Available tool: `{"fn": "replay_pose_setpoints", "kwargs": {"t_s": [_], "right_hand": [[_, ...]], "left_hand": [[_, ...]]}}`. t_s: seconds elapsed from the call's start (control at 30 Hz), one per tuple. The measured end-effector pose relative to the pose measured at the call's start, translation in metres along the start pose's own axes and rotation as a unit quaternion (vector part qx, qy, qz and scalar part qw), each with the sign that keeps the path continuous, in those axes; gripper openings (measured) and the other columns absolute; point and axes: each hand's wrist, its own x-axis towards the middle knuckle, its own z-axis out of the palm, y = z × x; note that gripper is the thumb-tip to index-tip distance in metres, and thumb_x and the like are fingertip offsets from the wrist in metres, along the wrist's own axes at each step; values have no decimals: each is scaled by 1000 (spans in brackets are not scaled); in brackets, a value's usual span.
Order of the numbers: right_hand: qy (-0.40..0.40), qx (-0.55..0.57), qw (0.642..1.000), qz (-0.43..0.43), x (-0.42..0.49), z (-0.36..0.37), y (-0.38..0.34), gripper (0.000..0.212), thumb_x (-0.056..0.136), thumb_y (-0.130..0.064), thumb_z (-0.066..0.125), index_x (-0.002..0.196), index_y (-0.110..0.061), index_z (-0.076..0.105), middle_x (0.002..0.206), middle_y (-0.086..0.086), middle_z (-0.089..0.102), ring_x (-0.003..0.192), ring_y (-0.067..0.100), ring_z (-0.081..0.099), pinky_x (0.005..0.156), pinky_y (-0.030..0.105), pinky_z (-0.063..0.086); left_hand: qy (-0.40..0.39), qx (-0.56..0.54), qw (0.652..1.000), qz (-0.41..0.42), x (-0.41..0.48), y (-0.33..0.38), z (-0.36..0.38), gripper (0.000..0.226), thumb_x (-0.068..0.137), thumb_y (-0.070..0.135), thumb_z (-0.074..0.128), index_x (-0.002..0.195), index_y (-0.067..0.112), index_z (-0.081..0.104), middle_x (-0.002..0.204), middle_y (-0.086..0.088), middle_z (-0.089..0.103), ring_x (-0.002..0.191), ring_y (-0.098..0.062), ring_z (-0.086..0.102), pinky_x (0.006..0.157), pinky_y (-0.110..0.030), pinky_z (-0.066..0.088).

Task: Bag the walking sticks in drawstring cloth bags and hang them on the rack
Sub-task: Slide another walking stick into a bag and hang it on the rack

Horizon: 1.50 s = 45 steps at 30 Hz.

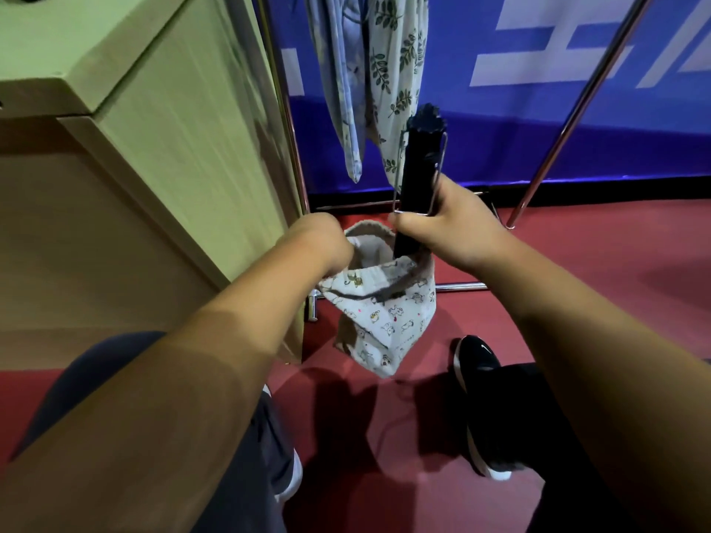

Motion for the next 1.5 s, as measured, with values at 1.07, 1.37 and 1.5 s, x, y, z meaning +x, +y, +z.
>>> {"fn": "replay_pose_setpoints", "kwargs": {"t_s": [1.07,1.37,1.5], "right_hand": [[56,-35,998,20,7,13,1,24,87,-36,83,98,-15,77,88,-3,80,82,8,76,72,31,59],[75,171,979,76,10,10,11,25,87,-19,86,102,-1,77,96,16,81,91,32,81,87,60,64],[37,159,983,81,8,18,15,55,73,-28,94,115,-8,66,102,18,78,95,36,79,85,65,63]], "left_hand": [[-59,-471,879,43,-7,6,-13,29,89,5,67,107,21,81,80,-3,80,68,-18,74,61,-26,60],[-43,-324,934,147,-11,6,-10,47,70,19,88,111,38,76,90,3,80,86,-21,78,83,-43,63],[-18,-306,934,185,-14,9,-7,61,67,11,80,119,42,76,93,4,81,88,-21,79,81,-45,65]]}}
